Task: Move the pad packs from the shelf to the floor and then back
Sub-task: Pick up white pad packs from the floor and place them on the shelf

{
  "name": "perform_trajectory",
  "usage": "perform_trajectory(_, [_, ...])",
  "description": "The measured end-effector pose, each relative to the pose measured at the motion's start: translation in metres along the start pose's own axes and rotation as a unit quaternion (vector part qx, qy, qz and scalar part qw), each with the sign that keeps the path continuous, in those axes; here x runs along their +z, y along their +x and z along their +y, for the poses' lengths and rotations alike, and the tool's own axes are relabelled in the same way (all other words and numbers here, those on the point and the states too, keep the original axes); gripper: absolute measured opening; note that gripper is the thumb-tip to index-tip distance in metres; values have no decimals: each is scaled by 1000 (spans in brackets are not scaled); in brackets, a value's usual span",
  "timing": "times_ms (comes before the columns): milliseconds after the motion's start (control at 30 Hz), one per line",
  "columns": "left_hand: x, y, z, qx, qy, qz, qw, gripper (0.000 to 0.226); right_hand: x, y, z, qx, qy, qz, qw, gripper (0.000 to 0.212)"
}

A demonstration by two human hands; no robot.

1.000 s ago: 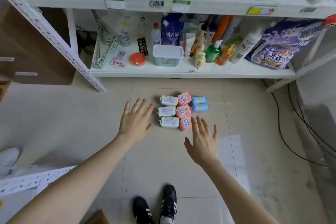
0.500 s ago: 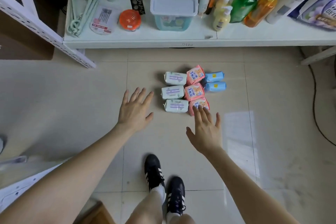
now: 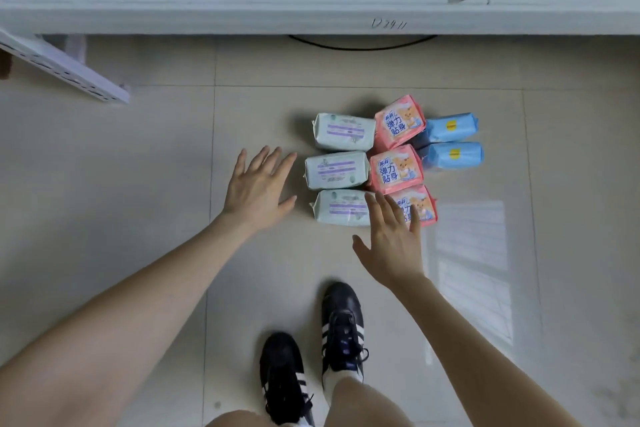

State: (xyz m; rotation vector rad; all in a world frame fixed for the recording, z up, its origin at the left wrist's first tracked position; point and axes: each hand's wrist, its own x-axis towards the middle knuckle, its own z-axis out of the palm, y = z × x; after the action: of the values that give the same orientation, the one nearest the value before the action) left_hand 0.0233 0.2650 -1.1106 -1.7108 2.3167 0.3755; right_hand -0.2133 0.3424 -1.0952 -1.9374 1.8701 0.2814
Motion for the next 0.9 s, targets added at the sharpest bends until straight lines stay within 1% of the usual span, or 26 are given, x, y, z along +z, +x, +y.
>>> perform_trajectory(167, [49, 35, -6, 7, -21, -7, 1000, 83, 47, 37, 15, -3, 6, -3, 1000, 78])
perform_trajectory(300, [75, 57, -7, 25, -36, -20, 999, 87, 75, 54, 22, -18, 1, 17, 1000, 80])
perform_trajectory(500, [95, 79, -5, 62, -69, -33, 995, 88, 99, 62, 25, -27, 2, 51, 998, 82])
perform_trajectory(700, [100, 97, -1, 110, -121, -41, 986, 91, 107, 66, 30, -50, 26, 77, 995, 87])
perform_trajectory(800, [101, 104, -1, 122, -137, -46, 982, 94, 110, 69, 33, -59, 39, 87, 994, 80])
perform_trajectory(900, [101, 108, 0, 126, -209, -44, 969, 87, 112, 72, 34, -55, 62, 87, 993, 70])
